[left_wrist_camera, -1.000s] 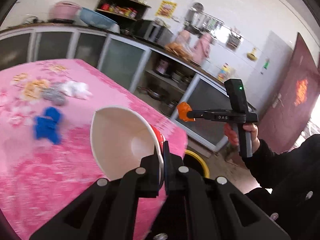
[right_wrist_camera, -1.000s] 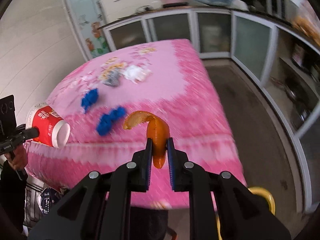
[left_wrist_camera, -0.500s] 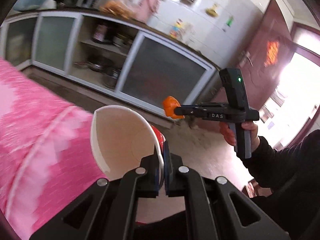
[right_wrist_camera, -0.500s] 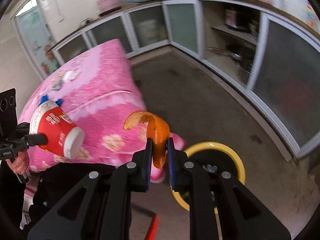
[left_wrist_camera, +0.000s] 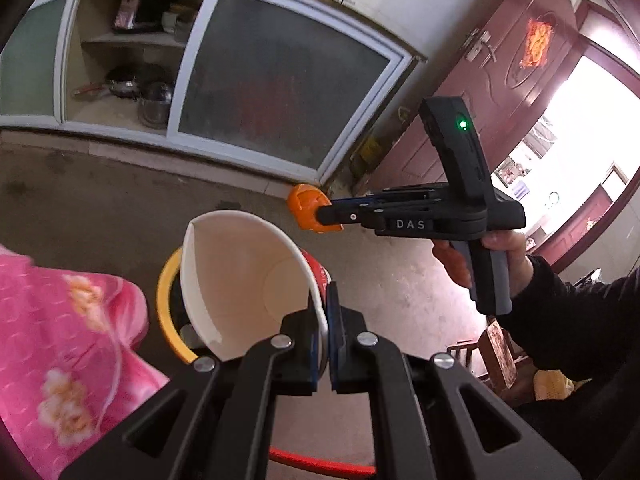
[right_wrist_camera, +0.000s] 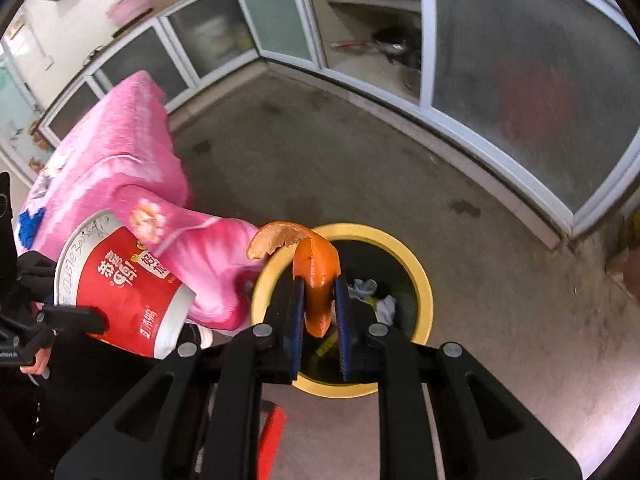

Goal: Collect trash
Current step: 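Carry red cup and orange peel over the yellow bin and open both tools, then move both tools back over the table toward the blue gloves, then grasp one blue glove with the left tool while the right tool grasps the other, then carry both blue gloves over the yellow bin, then open both tools over the bin and move back to the table, then grasp the silver mesh scrubber with the left tool while the right tool grasps white tissue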

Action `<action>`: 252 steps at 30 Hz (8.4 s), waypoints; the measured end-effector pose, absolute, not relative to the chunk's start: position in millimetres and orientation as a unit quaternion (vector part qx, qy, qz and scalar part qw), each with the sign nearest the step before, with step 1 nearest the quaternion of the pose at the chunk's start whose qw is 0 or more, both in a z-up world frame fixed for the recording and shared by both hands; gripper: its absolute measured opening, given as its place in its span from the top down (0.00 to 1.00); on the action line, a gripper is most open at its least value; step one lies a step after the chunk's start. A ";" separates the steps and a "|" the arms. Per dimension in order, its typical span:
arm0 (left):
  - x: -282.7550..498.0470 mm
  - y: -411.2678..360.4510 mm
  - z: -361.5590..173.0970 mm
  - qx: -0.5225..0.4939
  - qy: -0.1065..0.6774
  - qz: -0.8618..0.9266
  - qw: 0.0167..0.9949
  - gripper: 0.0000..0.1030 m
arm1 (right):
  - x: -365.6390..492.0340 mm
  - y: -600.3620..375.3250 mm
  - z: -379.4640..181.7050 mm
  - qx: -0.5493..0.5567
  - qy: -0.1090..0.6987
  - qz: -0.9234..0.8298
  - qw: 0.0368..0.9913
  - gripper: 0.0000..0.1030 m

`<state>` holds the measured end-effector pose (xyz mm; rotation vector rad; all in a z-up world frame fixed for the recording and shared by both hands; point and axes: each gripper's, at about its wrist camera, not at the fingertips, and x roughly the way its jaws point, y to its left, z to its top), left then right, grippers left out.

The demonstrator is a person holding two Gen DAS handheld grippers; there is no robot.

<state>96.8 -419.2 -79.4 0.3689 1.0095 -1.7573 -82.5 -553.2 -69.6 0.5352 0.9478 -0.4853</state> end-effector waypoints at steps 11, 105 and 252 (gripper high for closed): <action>89.8 -463.0 -125.8 0.198 0.454 -0.698 0.516 0.97 | -66.1 -585.0 -119.6 0.284 0.488 -0.232 0.792 0.86; 363.2 -4.3 12.4 -0.022 0.366 -0.186 0.911 0.95 | 267.9 -209.7 18.0 0.084 0.391 0.094 0.912 0.84; 506.1 -91.8 -33.1 0.099 0.412 -0.298 0.856 0.08 | 502.1 -241.9 11.8 0.025 0.537 0.113 0.836 0.43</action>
